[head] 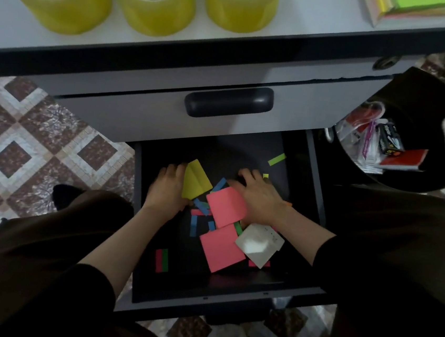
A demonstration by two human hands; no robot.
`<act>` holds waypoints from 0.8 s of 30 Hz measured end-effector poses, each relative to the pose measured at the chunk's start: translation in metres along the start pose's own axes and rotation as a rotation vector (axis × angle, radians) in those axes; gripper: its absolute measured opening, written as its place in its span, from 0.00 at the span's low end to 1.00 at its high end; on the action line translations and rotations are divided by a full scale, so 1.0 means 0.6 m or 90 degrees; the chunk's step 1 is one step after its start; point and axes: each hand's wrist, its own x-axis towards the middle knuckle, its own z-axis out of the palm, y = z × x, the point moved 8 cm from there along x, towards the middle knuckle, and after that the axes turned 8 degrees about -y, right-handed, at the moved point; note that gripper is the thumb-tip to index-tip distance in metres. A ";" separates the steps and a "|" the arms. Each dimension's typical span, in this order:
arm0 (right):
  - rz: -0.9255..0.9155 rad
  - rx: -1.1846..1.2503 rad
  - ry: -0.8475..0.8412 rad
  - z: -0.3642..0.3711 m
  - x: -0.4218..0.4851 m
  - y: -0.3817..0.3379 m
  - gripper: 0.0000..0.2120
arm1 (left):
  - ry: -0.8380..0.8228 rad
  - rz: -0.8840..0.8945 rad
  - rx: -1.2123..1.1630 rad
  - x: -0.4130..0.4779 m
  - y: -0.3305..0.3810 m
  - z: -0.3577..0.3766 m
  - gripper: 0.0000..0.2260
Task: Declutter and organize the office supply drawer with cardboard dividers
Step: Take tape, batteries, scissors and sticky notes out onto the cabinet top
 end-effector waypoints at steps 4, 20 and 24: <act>-0.024 0.011 0.037 -0.006 0.000 -0.007 0.33 | 0.005 -0.013 0.034 0.000 0.005 -0.003 0.36; 0.035 0.071 0.005 -0.006 -0.030 -0.007 0.21 | 0.032 0.004 -0.050 -0.043 0.012 -0.046 0.43; 0.070 0.176 0.002 -0.024 -0.044 -0.002 0.09 | 0.060 0.060 -0.024 -0.076 0.035 -0.063 0.42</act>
